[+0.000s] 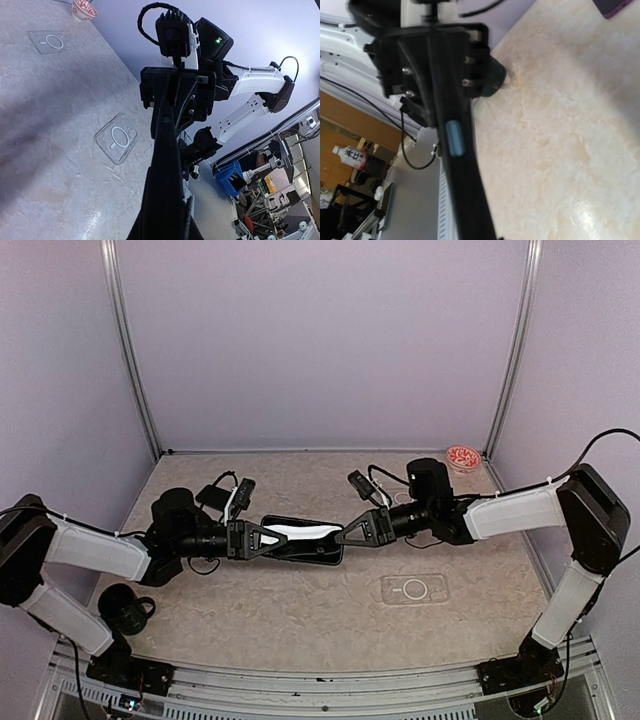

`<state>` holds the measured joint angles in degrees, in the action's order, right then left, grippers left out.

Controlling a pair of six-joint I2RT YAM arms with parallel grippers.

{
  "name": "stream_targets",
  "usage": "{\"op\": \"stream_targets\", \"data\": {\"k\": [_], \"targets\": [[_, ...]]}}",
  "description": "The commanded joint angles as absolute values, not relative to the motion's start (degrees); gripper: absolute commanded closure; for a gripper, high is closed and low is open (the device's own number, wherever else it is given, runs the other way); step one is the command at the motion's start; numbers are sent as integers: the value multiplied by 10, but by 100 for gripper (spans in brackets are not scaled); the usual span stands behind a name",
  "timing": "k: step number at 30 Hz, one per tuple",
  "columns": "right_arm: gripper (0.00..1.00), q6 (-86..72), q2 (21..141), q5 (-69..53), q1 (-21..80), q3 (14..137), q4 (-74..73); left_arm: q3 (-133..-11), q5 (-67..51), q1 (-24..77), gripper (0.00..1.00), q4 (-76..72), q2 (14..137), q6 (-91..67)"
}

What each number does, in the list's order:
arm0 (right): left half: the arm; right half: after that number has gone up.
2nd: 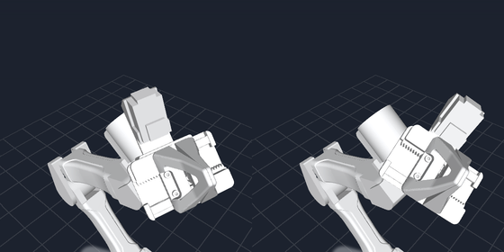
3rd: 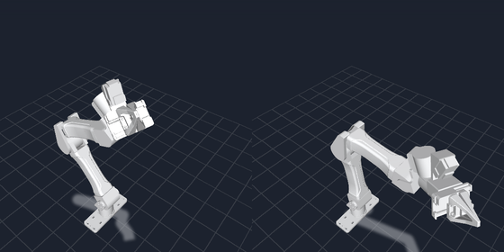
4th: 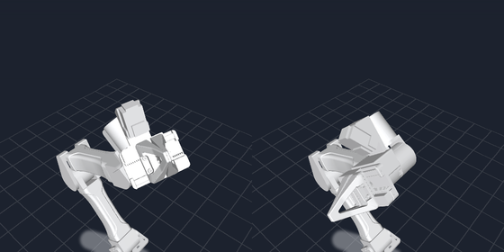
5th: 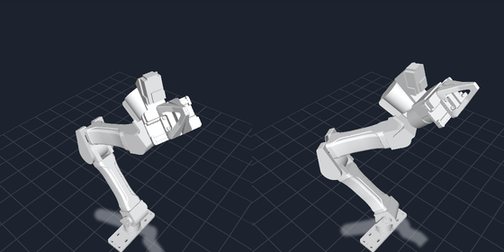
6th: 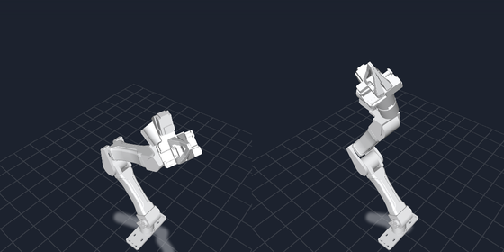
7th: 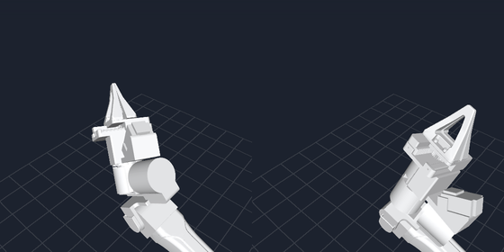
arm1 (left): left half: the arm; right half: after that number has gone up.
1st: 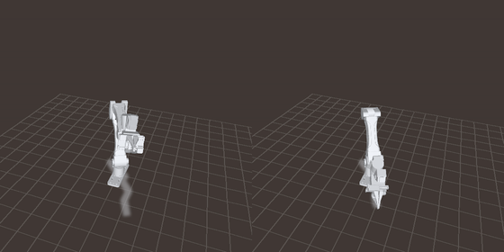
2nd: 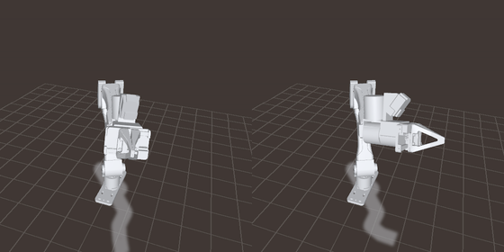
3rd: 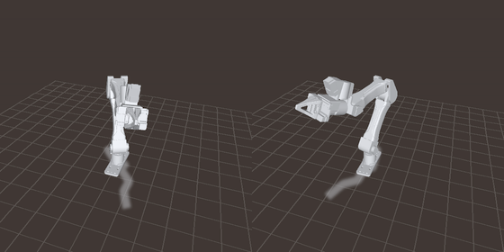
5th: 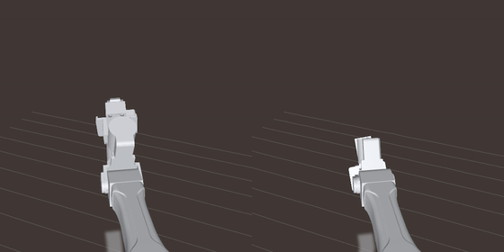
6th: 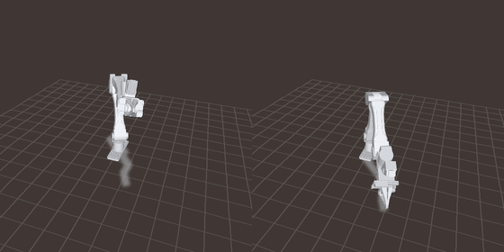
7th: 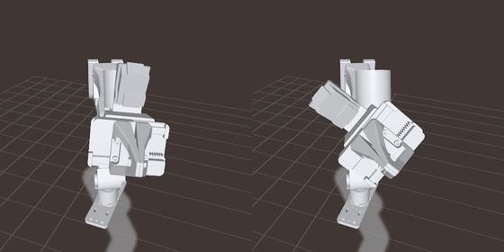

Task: Put the phone into the phone case
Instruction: Press the bottom corners of the phone case.

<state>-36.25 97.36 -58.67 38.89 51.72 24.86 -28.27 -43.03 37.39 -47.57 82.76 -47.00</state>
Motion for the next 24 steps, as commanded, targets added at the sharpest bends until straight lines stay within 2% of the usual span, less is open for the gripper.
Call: {"op": "stream_targets", "data": {"k": [1,7,9,13,15,18,24], "targets": [[100,-345,967,-512,395,529,214,-296,-450,383,97,-534,826,-470],[100,-343,963,-522,394,528,212,-295,-449,383,100,-536,828,-469],[91,-343,960,-526,395,527,213,-294,-446,383,100,-536,827,-468],[62,-357,958,-547,395,516,236,-290,-441,381,100,-539,819,-467],[54,-364,958,-553,395,509,250,-285,-436,378,100,-546,813,-467],[49,-376,957,-560,394,501,269,-275,-431,374,100,-566,802,-474],[45,-421,960,-582,395,479,344,-259,-418,370,100,-593,788,-481]]}}
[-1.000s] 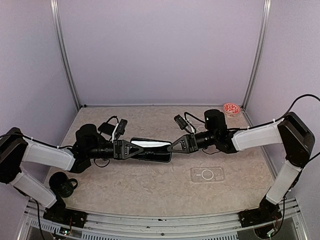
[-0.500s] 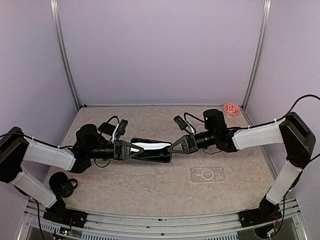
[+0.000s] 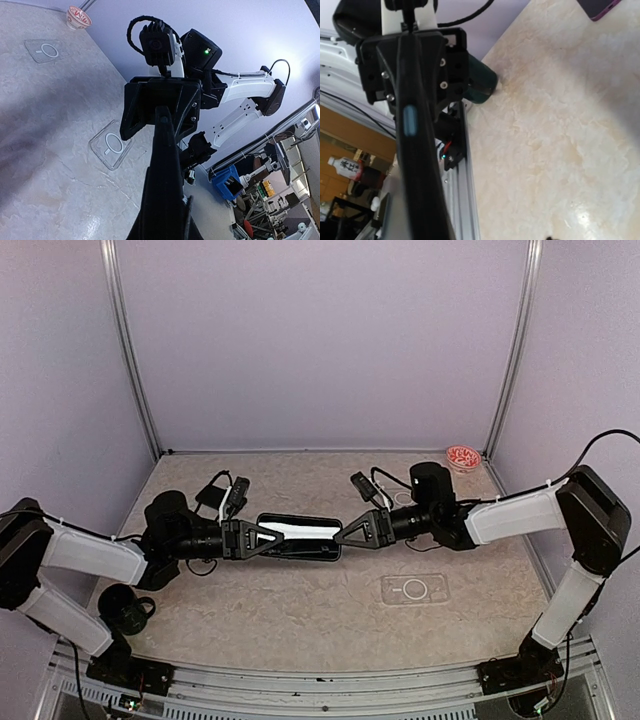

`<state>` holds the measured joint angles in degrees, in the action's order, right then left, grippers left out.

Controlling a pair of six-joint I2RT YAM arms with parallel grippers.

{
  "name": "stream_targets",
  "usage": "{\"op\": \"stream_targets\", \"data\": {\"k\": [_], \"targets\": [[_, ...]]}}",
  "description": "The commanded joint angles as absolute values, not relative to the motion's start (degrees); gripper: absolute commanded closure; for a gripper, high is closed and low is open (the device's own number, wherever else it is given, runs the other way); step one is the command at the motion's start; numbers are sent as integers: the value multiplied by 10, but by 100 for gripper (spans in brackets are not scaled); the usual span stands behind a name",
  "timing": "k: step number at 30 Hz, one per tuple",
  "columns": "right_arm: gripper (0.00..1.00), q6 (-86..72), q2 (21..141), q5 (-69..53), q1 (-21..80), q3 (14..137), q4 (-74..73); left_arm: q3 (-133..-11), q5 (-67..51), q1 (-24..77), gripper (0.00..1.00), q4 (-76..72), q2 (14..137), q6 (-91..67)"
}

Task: Put the phone into the phone case
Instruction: Press the bottom corners of the phone case.

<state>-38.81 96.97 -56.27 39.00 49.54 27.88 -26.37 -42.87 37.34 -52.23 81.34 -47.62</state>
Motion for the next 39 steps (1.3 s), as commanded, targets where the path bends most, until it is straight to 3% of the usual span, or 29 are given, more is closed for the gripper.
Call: {"op": "stream_targets", "data": {"k": [1,11,17,24,27,33,37,39], "targets": [[45,-428,961,-586,395,476,356,-258,-416,369,100,-596,787,-481],[49,-467,991,-602,427,484,415,-255,-407,368,100,-604,782,-482],[75,-486,1002,-607,431,485,434,-254,-402,367,100,-593,776,-474],[99,-478,999,-604,431,498,410,-257,-400,367,100,-577,774,-467],[100,-447,993,-593,431,511,367,-262,-400,367,97,-556,775,-460],[100,-369,975,-540,431,538,258,-266,-408,367,68,-526,774,-450],[100,-326,962,-496,431,547,202,-268,-417,367,68,-519,774,-445],[100,-317,959,-489,432,547,191,-267,-420,368,78,-520,773,-445]]}}
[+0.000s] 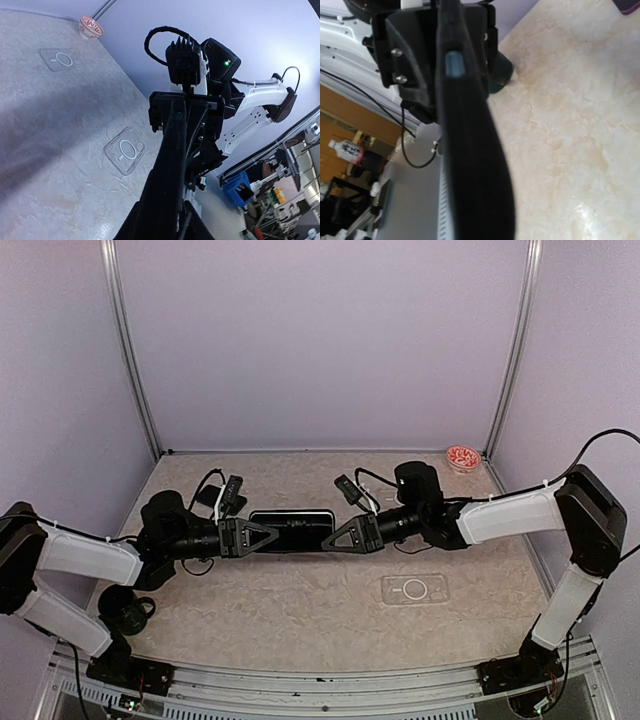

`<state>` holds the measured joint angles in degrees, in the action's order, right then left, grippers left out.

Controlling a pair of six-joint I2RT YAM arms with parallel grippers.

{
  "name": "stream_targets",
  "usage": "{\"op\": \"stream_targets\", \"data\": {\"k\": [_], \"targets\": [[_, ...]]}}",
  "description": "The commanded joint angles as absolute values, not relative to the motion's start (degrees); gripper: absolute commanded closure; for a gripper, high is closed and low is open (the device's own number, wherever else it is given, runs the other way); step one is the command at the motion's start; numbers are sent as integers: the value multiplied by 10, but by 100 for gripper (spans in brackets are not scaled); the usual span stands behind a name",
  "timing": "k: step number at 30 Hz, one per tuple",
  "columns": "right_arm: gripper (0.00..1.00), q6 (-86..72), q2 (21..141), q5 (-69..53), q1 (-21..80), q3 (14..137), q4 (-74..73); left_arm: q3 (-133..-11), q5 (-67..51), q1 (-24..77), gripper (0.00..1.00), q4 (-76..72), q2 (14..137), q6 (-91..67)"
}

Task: Put the phone into the phone case
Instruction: Press the bottom corners of the phone case, then pass from the left arm to the right

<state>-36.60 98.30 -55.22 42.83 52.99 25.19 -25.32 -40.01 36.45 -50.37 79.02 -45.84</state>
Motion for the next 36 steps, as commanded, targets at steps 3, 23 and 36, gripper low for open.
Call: {"op": "stream_targets", "data": {"k": [3,23,36], "targets": [[100,-310,959,-486,431,547,183,-266,-420,370,96,-525,774,-445],[9,-55,881,-313,433,538,17,-270,-403,369,100,-481,770,-432],[1,189,774,-205,509,429,122,-304,-395,379,100,-389,786,-403]]}}
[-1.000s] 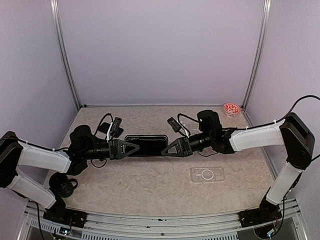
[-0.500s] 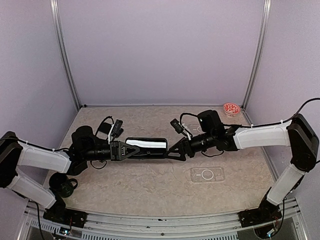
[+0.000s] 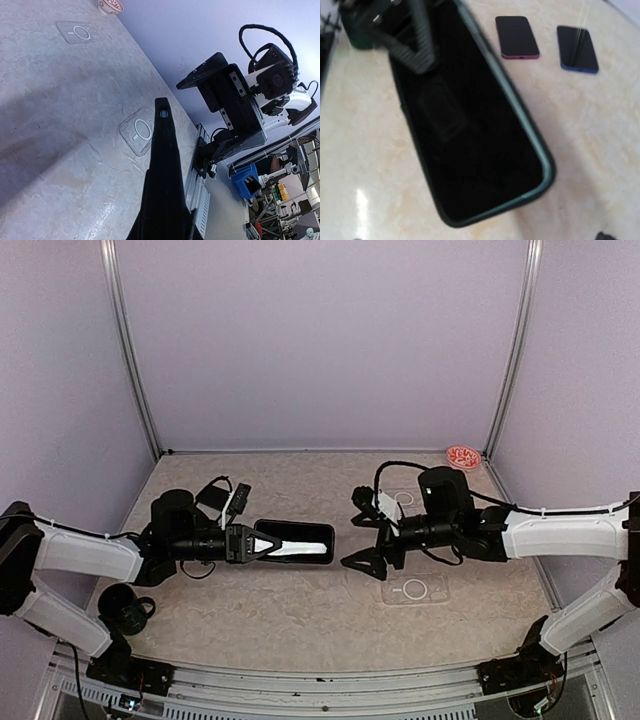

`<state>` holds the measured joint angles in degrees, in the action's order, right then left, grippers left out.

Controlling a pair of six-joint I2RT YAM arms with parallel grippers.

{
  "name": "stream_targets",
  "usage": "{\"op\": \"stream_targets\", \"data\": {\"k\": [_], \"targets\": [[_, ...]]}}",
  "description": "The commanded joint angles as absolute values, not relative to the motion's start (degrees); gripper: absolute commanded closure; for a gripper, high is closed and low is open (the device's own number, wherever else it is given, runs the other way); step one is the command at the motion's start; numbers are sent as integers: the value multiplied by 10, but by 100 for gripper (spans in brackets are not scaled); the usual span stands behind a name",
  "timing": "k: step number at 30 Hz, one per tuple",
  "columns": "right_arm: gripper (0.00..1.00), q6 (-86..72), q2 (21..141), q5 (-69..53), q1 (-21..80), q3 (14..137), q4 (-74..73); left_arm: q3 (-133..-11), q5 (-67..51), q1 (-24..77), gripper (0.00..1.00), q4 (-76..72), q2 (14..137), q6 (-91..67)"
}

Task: Put the phone into the phone case
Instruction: Pass from the left arm to the right

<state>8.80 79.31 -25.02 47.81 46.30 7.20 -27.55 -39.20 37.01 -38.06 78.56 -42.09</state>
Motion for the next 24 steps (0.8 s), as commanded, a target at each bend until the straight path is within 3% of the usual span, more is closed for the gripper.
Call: {"op": "stream_targets", "data": {"k": [1,11,24], "targets": [[0,207,773,-194,518,424,131,-307,-394,381,100,-385,788,-401],[0,263,832,-96,556,462,144,-327,-391,399,100,-351,804,-389],[1,296,872,-84,586,482,142,-339,-388,404,100,-338,817,-385]]}}
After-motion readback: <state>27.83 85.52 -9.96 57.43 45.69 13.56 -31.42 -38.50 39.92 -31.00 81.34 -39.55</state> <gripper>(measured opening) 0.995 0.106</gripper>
